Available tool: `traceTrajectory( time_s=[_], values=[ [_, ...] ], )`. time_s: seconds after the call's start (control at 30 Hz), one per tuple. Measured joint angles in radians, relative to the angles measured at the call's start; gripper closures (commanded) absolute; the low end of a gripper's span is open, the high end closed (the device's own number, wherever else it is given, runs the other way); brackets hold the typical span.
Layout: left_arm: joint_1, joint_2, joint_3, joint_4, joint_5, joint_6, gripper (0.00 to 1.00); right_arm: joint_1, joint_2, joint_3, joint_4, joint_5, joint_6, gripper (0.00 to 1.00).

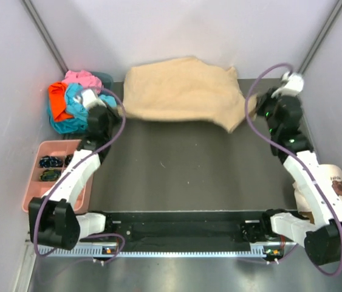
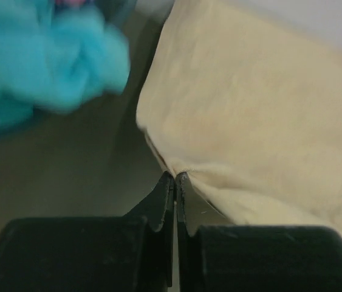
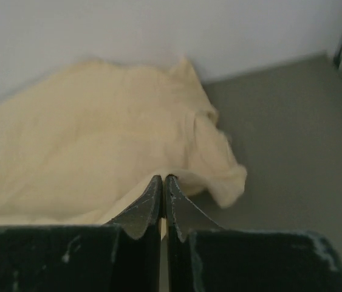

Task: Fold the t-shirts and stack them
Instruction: Flatten out the tshirt

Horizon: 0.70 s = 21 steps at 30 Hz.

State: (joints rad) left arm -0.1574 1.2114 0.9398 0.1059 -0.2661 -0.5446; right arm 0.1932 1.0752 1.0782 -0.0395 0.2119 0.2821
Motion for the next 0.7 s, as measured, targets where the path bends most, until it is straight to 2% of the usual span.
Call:
traceTrajectory(
  time_s=[0.17,0.27,0.47,0.7],
  values=[
    [-0.045,0.035,-0.288,-0.103,0.028,-0.099,1.0,0.007,-0.002,-0.27,-0.171,-0.039,0.103,1.0],
    [-0.063,-0.001,-0.366,-0.15,0.031,-0.137,1.0,0.01,-0.07,-0.32,-0.273,-0.043,0.145,1.0],
    [-0.075,-0.122,-0.369,-0.224,0.006,-0.146,1.0,0.011,-0.235,-0.309,-0.388,-0.038,0.189,1.0],
    [-0.075,-0.143,-0.366,-0.299,-0.019,-0.137,1.0,0.012,-0.242,-0.304,-0.515,-0.037,0.214,1.0]
  ],
)
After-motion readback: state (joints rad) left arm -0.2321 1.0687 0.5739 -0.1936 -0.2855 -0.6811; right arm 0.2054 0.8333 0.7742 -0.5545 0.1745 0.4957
